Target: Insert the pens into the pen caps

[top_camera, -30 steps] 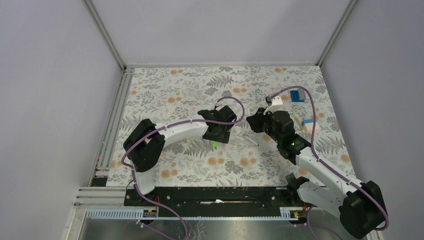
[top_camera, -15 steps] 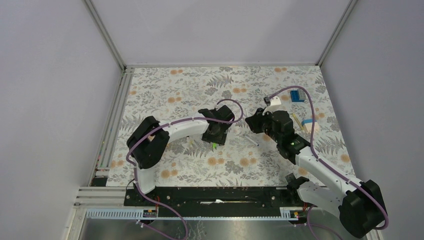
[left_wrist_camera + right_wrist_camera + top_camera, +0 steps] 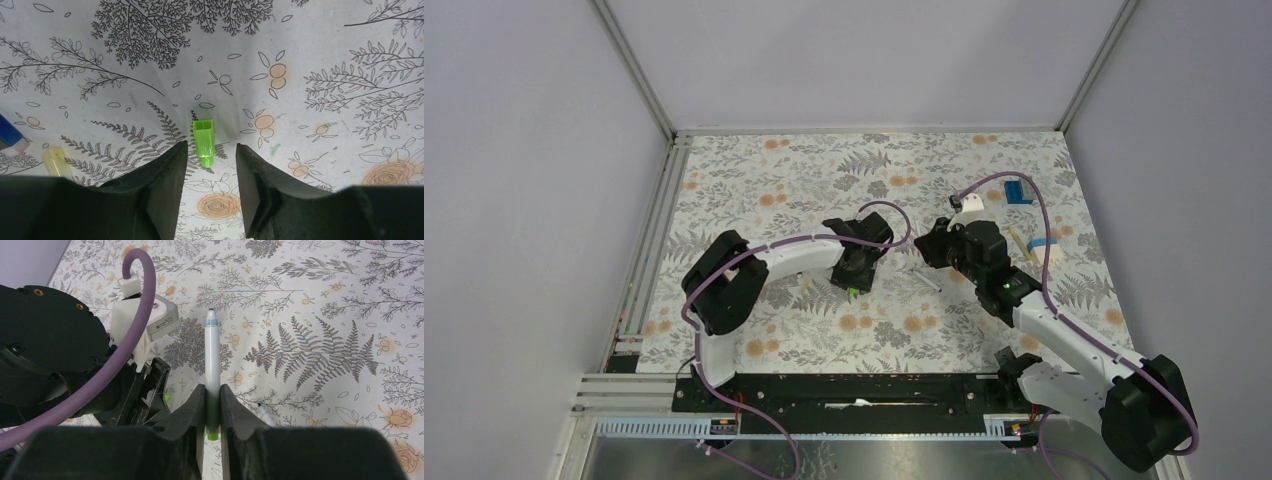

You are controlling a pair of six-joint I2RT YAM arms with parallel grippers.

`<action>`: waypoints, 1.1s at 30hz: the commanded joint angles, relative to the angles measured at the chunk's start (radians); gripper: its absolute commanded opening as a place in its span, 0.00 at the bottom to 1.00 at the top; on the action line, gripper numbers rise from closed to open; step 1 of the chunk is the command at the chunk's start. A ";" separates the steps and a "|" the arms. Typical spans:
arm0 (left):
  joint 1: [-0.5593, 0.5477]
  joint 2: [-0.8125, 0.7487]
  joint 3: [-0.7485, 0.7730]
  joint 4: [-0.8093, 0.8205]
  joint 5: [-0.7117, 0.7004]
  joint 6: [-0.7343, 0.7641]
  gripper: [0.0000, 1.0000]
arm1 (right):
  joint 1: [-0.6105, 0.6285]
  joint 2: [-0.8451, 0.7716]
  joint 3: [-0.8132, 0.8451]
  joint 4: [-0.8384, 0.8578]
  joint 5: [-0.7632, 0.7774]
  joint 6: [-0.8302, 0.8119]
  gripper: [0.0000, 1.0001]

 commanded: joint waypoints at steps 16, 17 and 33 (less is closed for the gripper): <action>0.020 0.023 -0.013 0.031 -0.009 0.003 0.36 | 0.005 -0.033 0.009 0.023 0.015 -0.010 0.00; 0.020 0.023 -0.013 0.031 -0.009 0.003 0.36 | 0.004 -0.035 0.008 0.023 0.015 -0.011 0.00; 0.023 0.038 -0.010 0.036 -0.007 -0.002 0.38 | 0.005 -0.050 -0.002 0.023 0.046 -0.016 0.00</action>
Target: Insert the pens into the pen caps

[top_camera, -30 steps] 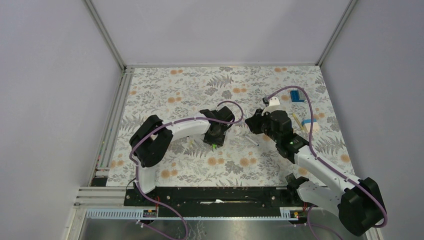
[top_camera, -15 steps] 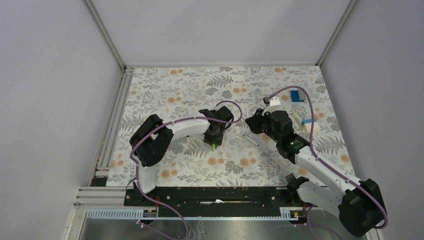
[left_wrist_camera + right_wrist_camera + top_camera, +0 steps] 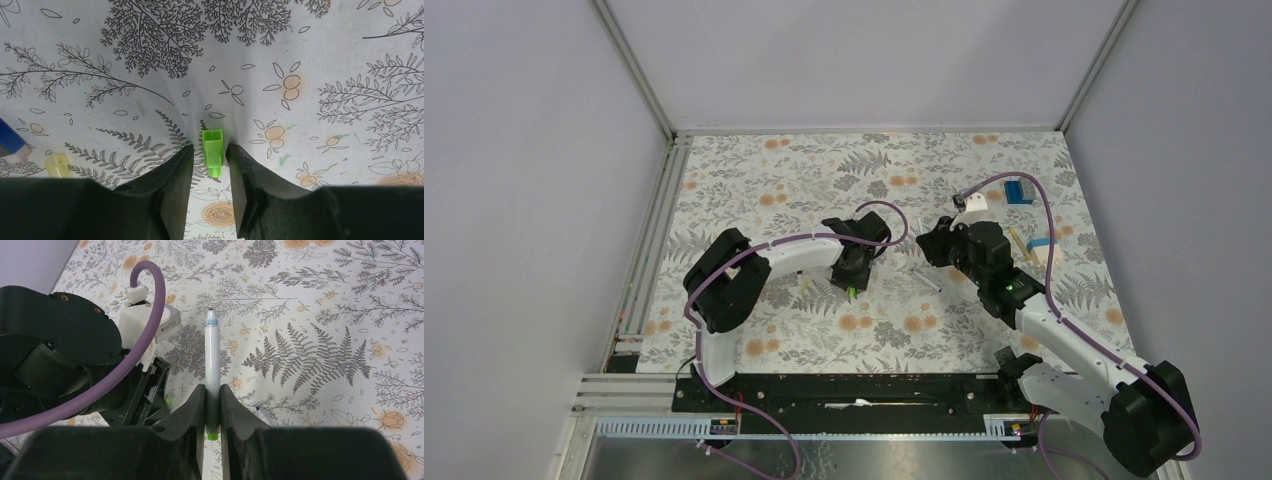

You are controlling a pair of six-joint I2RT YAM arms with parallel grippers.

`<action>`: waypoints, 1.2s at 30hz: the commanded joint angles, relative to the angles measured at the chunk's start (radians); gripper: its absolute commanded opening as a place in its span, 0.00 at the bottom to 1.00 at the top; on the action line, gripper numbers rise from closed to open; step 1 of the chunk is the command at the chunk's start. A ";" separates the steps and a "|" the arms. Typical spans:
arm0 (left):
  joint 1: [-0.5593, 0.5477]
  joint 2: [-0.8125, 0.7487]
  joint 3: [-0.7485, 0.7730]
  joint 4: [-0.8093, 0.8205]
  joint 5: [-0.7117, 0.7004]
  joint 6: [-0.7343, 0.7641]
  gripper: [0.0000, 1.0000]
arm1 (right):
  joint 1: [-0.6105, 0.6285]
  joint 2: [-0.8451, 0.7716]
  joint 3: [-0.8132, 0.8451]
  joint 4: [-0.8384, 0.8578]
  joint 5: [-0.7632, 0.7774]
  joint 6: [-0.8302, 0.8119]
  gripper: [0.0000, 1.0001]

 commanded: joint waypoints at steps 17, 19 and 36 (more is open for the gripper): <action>0.007 0.021 0.001 0.030 -0.016 -0.002 0.00 | 0.004 -0.016 -0.001 0.031 0.021 -0.007 0.00; 0.006 0.004 -0.006 0.045 -0.012 0.000 0.00 | 0.005 -0.016 -0.002 0.037 0.018 -0.003 0.00; 0.064 -0.452 -0.167 0.298 0.021 0.041 0.00 | 0.004 0.025 0.034 0.226 -0.194 0.067 0.00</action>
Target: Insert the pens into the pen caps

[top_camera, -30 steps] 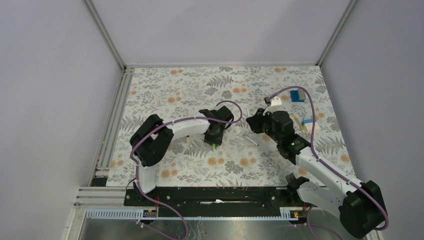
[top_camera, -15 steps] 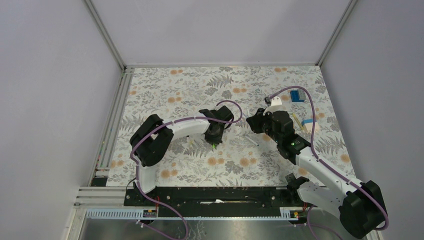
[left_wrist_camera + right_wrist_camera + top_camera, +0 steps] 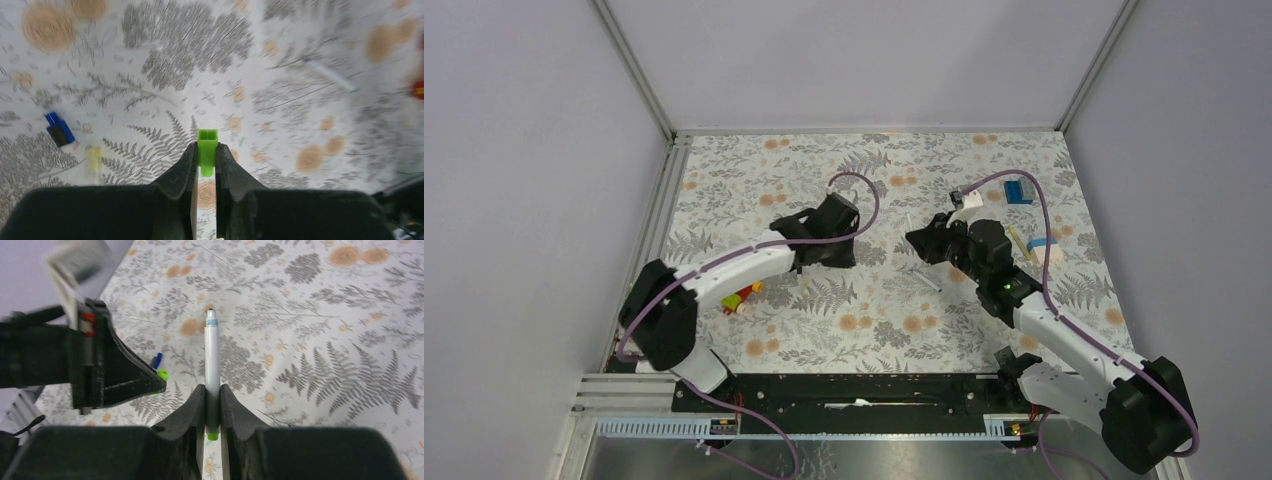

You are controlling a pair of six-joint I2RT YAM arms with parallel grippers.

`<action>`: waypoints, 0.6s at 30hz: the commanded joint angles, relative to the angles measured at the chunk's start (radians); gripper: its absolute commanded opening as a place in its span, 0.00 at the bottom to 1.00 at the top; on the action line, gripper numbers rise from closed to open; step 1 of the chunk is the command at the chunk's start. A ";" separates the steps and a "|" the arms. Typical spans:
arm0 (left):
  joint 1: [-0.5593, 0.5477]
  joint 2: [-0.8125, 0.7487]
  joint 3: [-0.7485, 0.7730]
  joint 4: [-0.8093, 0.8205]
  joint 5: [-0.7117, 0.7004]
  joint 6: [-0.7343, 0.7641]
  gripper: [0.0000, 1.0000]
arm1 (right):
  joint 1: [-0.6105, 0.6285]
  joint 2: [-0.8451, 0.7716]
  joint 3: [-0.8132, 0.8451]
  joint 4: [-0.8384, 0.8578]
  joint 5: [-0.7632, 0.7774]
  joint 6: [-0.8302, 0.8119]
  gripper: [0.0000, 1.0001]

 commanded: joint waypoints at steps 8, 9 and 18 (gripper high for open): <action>0.014 -0.518 -0.204 0.446 -0.095 0.034 0.00 | 0.005 0.067 0.096 0.249 -0.208 0.105 0.00; 0.023 -0.557 -0.228 0.488 -0.071 0.030 0.00 | 0.007 0.071 0.101 0.268 -0.228 0.112 0.00; 0.216 -0.722 -0.375 0.764 0.228 -0.141 0.00 | 0.034 0.091 0.120 0.397 -0.376 0.160 0.00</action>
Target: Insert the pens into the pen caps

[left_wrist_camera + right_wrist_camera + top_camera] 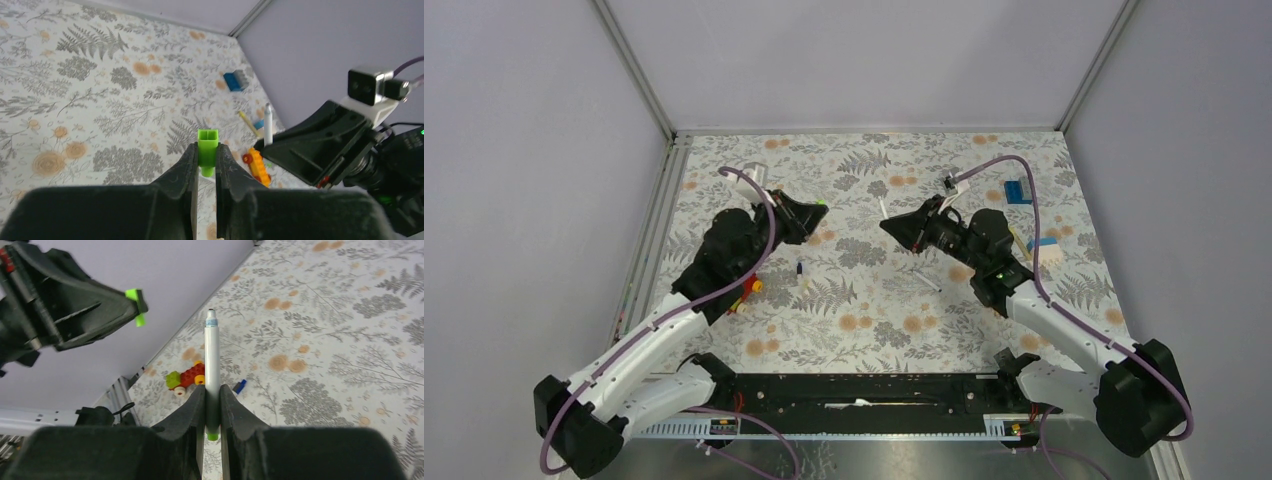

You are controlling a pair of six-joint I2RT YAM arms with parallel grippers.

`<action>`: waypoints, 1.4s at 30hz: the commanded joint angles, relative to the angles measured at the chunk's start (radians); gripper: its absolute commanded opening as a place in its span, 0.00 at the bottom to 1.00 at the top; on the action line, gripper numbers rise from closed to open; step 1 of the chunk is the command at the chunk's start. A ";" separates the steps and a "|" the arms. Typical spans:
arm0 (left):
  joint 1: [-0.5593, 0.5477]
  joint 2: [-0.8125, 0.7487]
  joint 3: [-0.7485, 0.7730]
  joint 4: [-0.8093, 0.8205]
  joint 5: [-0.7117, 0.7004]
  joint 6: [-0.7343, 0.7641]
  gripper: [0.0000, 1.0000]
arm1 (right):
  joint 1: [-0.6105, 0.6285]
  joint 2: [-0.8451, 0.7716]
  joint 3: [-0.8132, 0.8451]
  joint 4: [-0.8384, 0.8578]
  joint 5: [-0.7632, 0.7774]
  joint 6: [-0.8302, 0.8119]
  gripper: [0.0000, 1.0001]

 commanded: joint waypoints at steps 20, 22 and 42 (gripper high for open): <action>0.251 0.119 -0.091 0.781 0.622 -0.449 0.00 | 0.130 0.068 0.105 0.250 -0.223 0.048 0.00; 0.251 0.127 -0.097 0.794 0.625 -0.454 0.02 | 0.138 0.074 0.108 0.250 -0.221 0.047 0.00; 0.251 0.143 -0.115 0.805 0.629 -0.466 0.00 | 0.174 0.098 0.141 0.225 -0.185 0.018 0.00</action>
